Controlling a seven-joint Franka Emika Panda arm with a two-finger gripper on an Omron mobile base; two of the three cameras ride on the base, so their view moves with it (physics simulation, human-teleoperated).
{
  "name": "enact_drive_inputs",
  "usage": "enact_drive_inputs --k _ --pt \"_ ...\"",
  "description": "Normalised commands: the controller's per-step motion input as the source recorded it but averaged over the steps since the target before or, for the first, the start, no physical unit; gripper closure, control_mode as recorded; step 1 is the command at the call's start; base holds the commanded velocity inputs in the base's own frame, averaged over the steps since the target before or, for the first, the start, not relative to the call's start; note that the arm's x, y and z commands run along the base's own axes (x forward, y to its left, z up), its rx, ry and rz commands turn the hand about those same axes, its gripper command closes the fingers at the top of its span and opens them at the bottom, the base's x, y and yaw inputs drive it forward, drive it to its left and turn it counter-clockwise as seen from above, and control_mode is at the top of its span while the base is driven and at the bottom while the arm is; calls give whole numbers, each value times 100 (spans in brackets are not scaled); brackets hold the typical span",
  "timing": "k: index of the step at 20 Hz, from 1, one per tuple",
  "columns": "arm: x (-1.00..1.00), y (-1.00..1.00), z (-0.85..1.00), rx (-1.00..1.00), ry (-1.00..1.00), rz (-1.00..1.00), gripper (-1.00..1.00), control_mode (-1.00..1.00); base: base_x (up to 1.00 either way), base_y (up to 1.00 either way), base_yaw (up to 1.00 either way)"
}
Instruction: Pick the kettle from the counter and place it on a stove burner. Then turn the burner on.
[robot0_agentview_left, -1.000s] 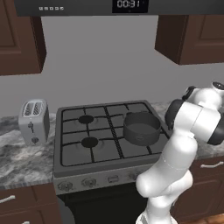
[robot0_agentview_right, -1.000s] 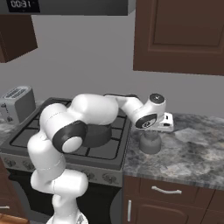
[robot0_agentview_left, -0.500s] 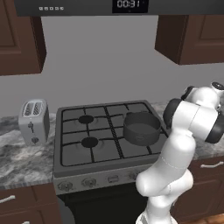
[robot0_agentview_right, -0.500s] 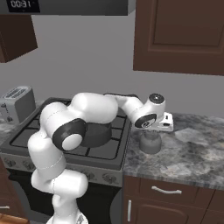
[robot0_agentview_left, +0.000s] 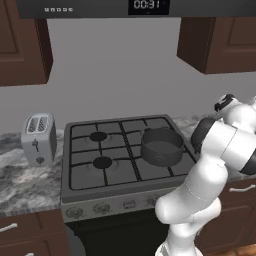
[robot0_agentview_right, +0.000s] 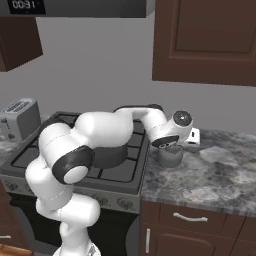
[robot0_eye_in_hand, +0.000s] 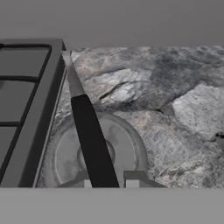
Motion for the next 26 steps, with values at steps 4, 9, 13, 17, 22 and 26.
enact_drive_inputs --k 4,9,13,17,22,26 --pt "-38 12 93 5 -36 0 100 -100 0 0 0" --pt "-48 55 100 1 -4 0 100 -100 0 0 0" --pt "-50 100 75 0 0 2 100 -100 0 0 0" --pt "-49 100 61 0 0 4 100 -100 0 0 0" --pt "-39 100 26 0 -2 4 100 -100 0 0 0" --pt "-18 100 23 0 -4 1 100 -100 0 0 0"
